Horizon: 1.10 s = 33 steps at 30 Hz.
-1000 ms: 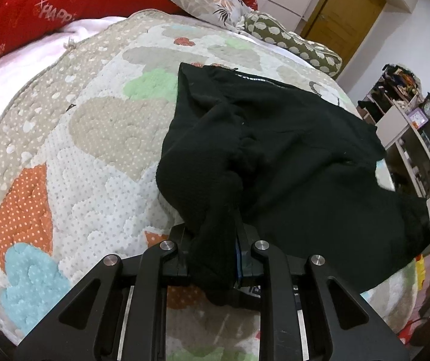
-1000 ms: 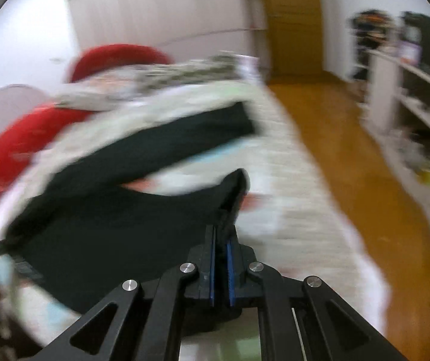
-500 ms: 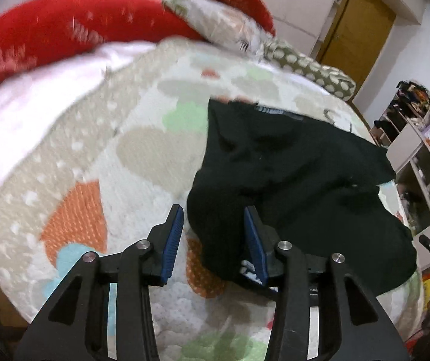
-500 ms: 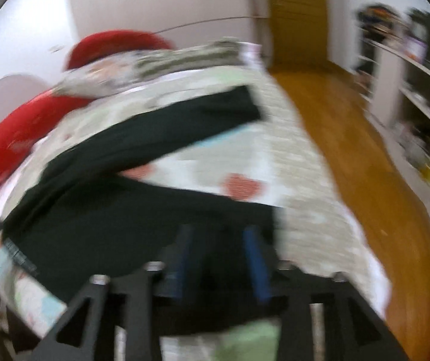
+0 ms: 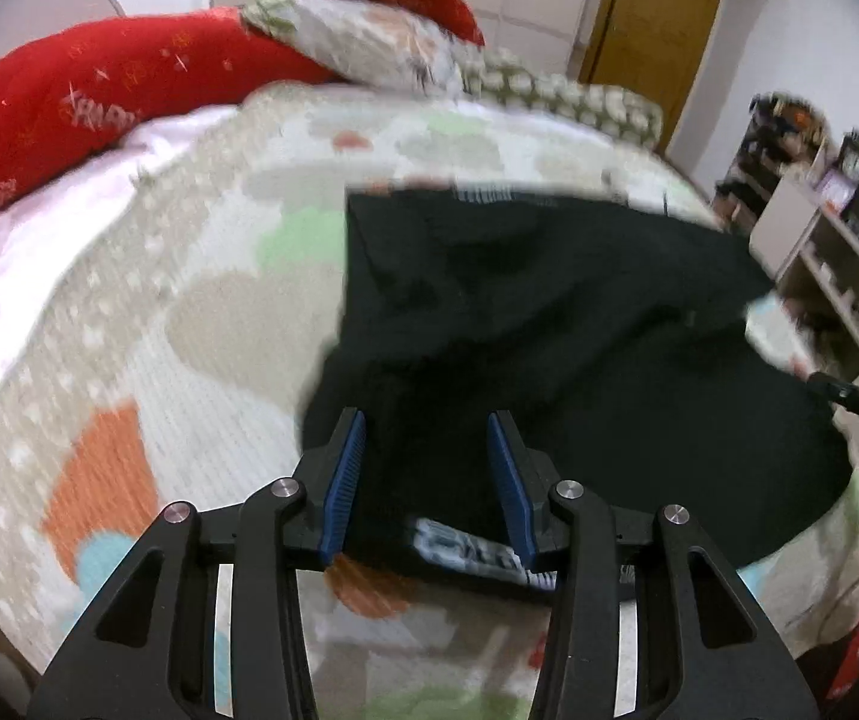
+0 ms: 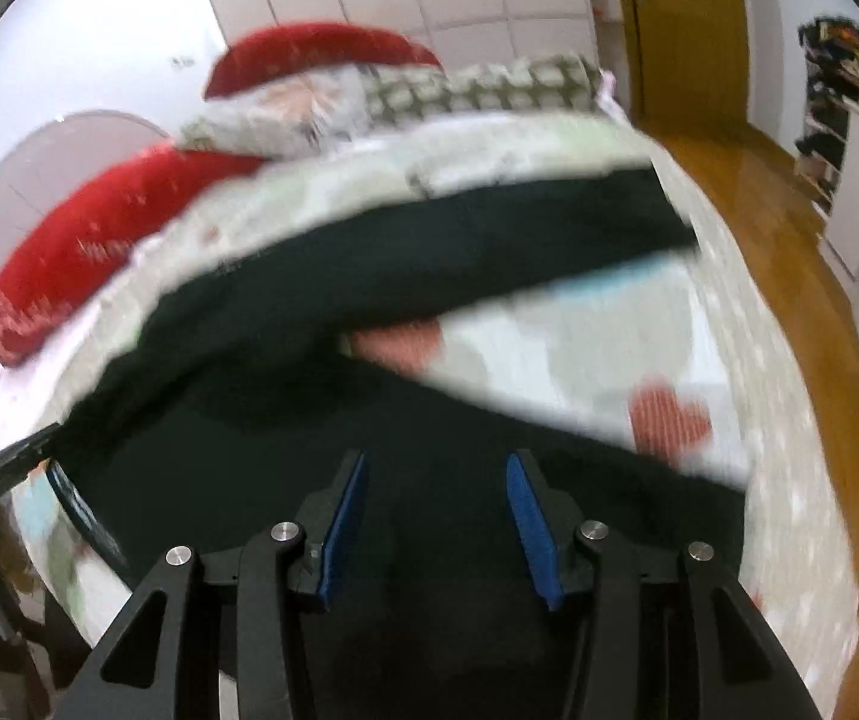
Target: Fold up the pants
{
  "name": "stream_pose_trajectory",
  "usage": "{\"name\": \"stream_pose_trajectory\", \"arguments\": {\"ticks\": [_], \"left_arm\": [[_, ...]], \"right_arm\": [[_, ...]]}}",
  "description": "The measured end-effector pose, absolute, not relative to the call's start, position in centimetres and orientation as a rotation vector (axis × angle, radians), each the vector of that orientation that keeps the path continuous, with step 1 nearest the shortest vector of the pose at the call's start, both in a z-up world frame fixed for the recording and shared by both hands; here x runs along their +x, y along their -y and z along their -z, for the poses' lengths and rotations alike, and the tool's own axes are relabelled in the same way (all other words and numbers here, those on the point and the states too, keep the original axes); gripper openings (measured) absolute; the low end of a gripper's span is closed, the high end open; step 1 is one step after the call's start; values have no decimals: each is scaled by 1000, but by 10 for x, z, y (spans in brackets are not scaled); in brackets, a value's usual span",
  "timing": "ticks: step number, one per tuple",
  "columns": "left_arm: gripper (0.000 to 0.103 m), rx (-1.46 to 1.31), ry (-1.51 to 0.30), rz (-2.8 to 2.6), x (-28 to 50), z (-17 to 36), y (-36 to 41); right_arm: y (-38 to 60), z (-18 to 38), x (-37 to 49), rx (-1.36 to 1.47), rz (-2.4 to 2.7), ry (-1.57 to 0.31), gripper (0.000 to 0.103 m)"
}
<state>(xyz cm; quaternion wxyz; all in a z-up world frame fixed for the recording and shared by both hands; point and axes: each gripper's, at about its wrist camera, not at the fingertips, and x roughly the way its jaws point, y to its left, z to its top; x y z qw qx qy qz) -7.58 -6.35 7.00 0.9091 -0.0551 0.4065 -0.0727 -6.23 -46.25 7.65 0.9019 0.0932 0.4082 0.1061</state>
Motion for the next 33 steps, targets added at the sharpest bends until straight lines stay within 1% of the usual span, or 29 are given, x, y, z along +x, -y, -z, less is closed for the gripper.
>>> {"name": "stream_pose_trajectory", "arguments": {"ticks": [1,2,3,4,7,10,13,15,17,18,20,21,22,23,24,26,28,31,33], "left_arm": [[43,-116,-817,143,-69,-79,57],[59,-115,-811,148,-60,-85,53],[81,-116,-816,161,-49,-89,50],[85,-120,-821,185,-37,-91,48],[85,-103,-837,198,13,-88,44],[85,-94,-904,193,63,-75,42],[85,-78,-980,206,107,-55,44],[85,-66,-1003,206,130,-43,45],[85,-53,-1034,192,152,-29,48],[85,-49,-1051,192,160,-22,50],[86,-4,-1058,222,168,-14,61],[84,27,-1038,240,168,-15,66],[77,45,-1028,268,169,-16,71],[62,45,-1033,292,169,-18,73],[42,46,-1032,289,169,-21,74],[30,31,-1028,296,165,-30,74],[24,48,-985,300,152,-45,77],[10,50,-873,374,108,-84,85],[9,61,-778,450,62,-113,92]], "right_arm": [[458,-81,-51,179,-224,-836,48],[453,-84,-39,165,-233,-829,48],[448,-85,-25,160,-248,-825,48],[442,-85,-7,165,-267,-825,48],[426,-81,41,203,-317,-839,48],[408,-70,88,220,-345,-874,49],[393,-53,114,206,-351,-930,49],[386,-38,126,190,-351,-977,49],[384,-30,128,177,-354,-960,51],[385,-30,127,179,-361,-950,54],[387,-30,125,194,-374,-946,55],[389,-31,124,201,-373,-950,55],[391,-32,123,207,-371,-952,55],[394,-36,120,218,-364,-948,55],[397,-38,118,227,-354,-940,55],[405,-49,108,252,-330,-904,55],[415,-58,95,282,-324,-871,55],[427,-69,76,301,-303,-842,55],[434,-74,64,309,-290,-834,55]]}}
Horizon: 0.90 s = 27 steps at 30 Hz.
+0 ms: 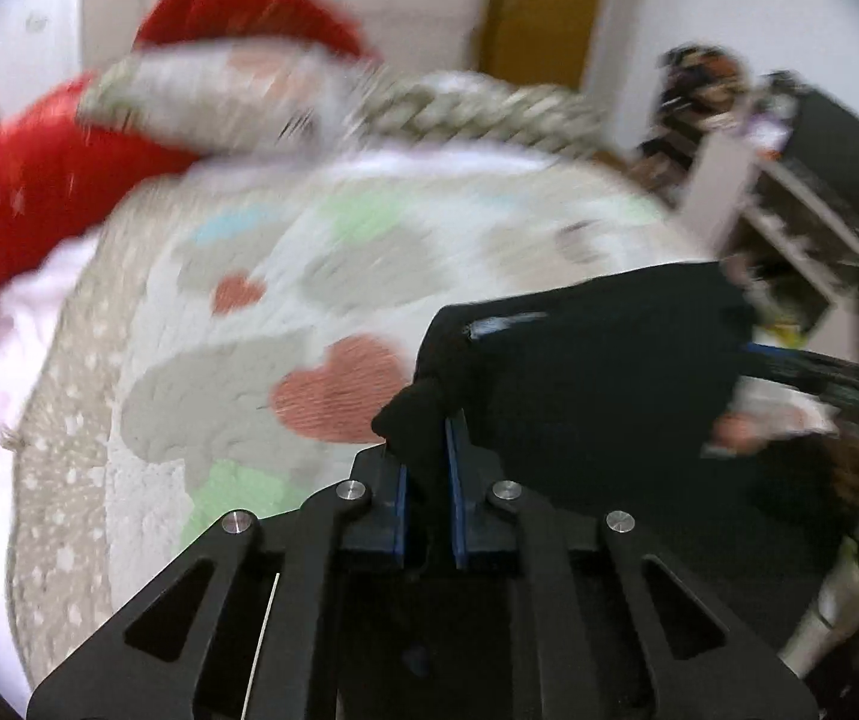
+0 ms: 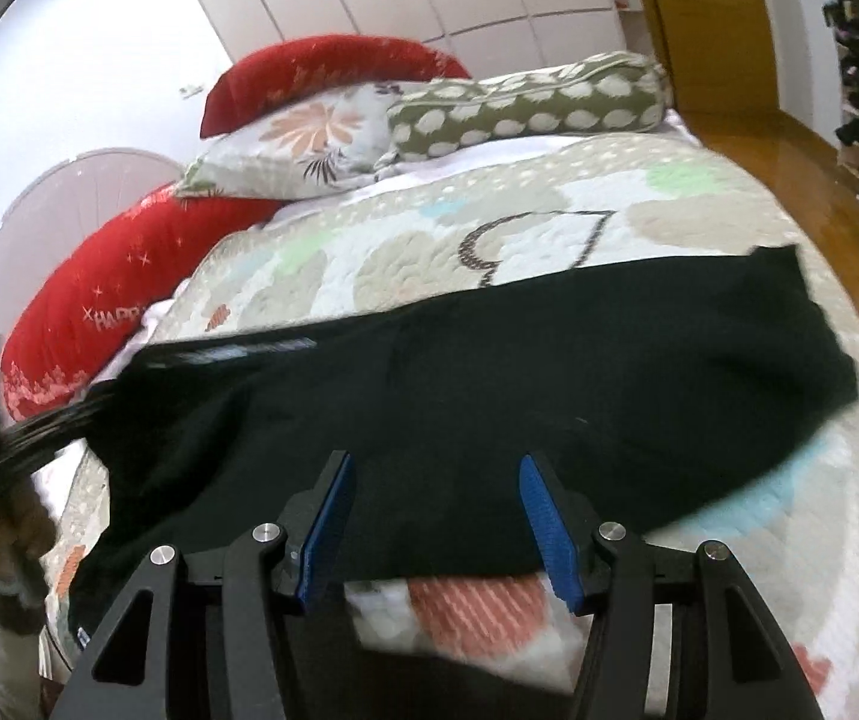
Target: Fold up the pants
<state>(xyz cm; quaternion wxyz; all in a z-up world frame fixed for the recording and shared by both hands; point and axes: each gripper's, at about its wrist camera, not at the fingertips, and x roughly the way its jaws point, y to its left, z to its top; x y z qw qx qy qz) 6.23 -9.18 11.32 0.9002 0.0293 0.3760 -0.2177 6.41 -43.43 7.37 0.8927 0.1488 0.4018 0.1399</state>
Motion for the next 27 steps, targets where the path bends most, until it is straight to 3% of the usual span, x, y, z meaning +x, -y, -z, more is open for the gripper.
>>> {"name": "stream_pose_trajectory", "arguments": {"ticks": [3,6,8,12,21,23,25,27], "left_arm": [[8,37,-696,601,-14,-133,99],[8,30,-723,682,-77,-107,106],[8,-19,-818,667,-87,-76,106],[8,-158,-927,585,-84,-36,87],[8,-86,-885,564,-87,-52,95],[8,-84,-892,561,-86,-49,94],[8,-82,-890,562,-86,-50,92],[8,-65,-870,550,-84,-56,88]], "right_arm": [[447,-80,41,350,-295,-806,55],[460,-81,17,397,-291,-786,57],[469,-79,8,436,-285,-786,61],[487,-66,-2,608,-293,-801,80],[491,-37,41,736,-270,-867,81],[485,-33,60,746,-309,-859,71],[480,-27,73,707,-268,-890,6],[476,-30,72,647,-238,-898,4]]}}
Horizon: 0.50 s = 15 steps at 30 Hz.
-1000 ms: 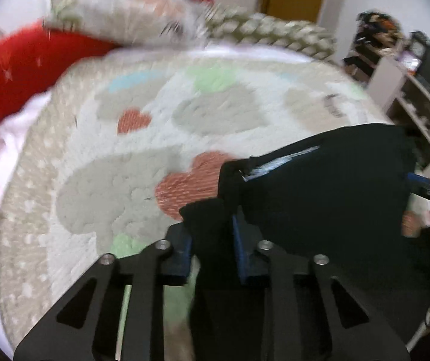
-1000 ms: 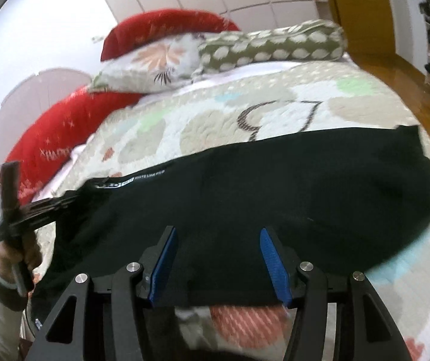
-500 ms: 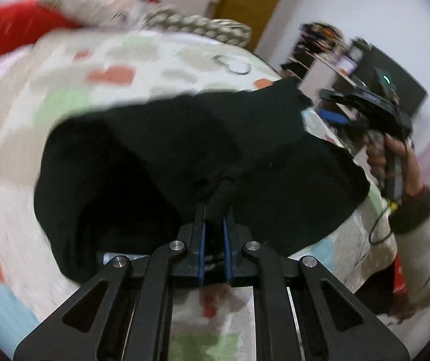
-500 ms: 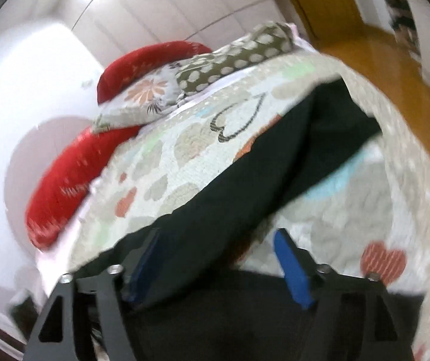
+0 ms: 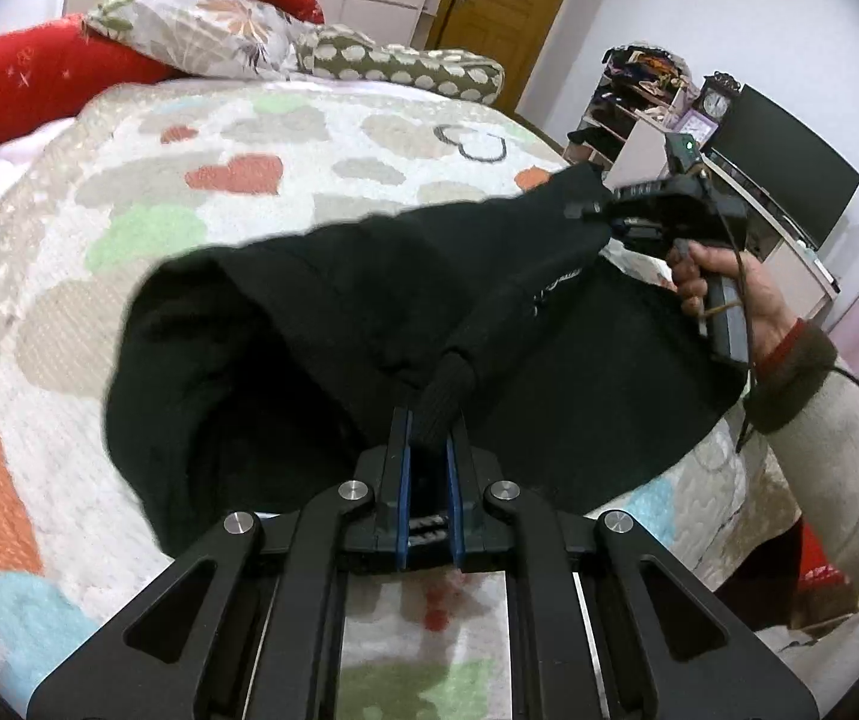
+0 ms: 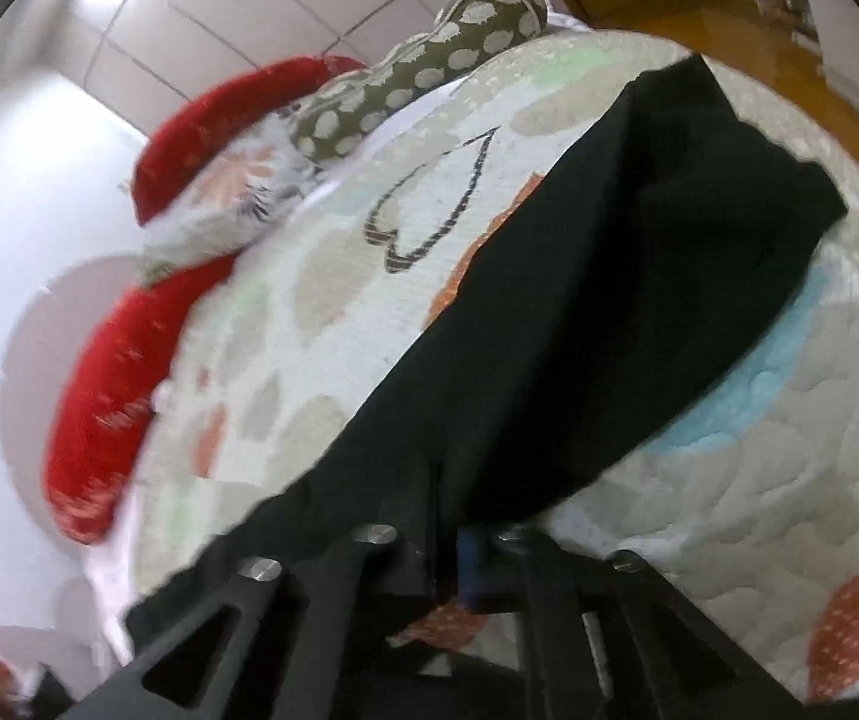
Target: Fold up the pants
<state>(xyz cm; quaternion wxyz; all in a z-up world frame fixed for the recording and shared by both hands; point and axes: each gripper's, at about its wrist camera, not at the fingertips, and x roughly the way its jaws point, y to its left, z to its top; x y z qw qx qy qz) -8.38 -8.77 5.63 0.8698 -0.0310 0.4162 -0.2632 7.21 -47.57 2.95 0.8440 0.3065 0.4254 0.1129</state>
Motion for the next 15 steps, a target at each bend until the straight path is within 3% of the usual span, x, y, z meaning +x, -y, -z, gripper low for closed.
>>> {"name": "stream_pose_trajectory", "arguments": {"ticks": [8,11,14,15], "left_arm": [[8,-103,-779,476,-73,-84,21],[8,-101,-815,416,-74,-67,8],[9,-122,-852,406,-71,-49,6],[9,-128,-849,408,-72,-49,7]], "right_arm": [[451,-100,-79,462,-386,-726,3],[424,-70,-120,489,-423,-792,3],[402,-21,-129,412,-396,-993,5],[408,-22,-136,430,-422,-971,6]]}}
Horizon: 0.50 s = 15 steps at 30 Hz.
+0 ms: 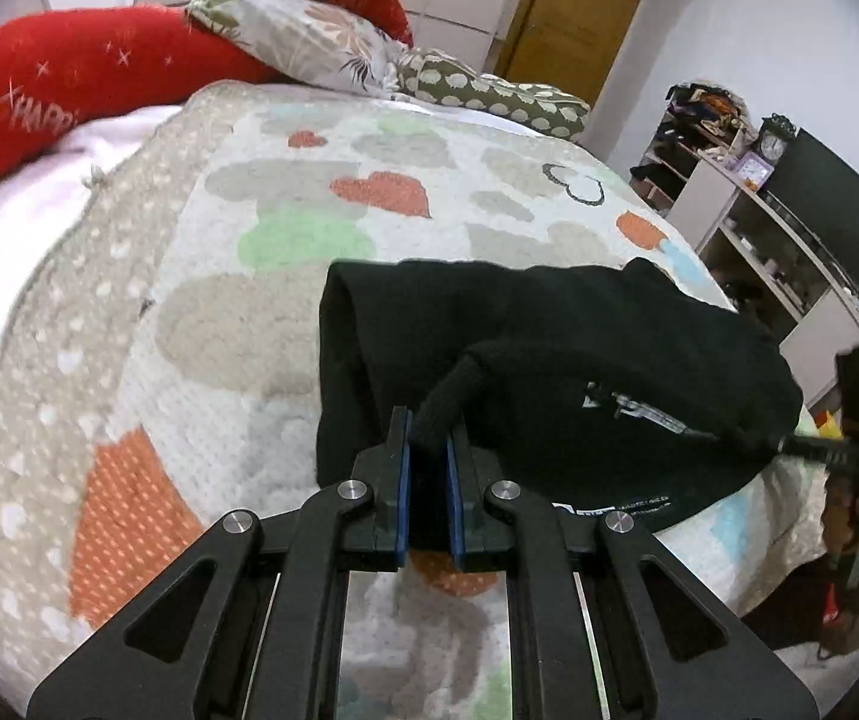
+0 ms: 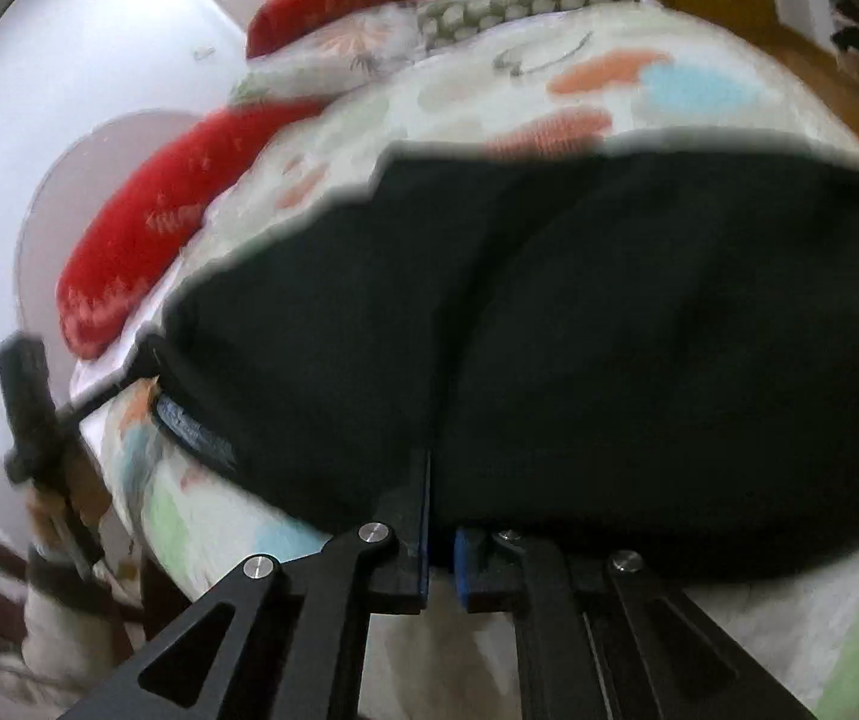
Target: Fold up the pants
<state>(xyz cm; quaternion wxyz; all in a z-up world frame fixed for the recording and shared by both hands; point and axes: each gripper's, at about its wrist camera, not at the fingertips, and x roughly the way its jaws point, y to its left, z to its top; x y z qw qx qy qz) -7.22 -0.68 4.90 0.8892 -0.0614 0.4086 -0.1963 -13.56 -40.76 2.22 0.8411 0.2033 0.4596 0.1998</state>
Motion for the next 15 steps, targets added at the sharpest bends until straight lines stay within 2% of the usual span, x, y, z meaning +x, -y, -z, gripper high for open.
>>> {"name": "stream_pose_trajectory", "arguments": {"ticks": [2,4,8,10,13,14,15], "left_arm": [[9,-120,-841,408,-75,-52,8],[9,-109,-836,406,-77,-55,10],[9,-144,-837,399,-76,-52,7],[9,-160,-840,398,-76,-51,5],[9,-166,-845,386,-76,-52,6],[9,-158,-844,378,-77,-53,8],[9,-152,-842,374,-77,-53,9]], "right_arm": [[433,-37,-155,461,-413,-907,19],[462,-51,-169,466,-337,-852,46],[536,-70,-189,504,-57,-752,48],[563,-64,-180,497,75,-760,48],[575,-43,-152,458,108,-822,46],[569,-37,-140,438,83,-840,37],[564,-32,-134,421,71,-863,7]]}}
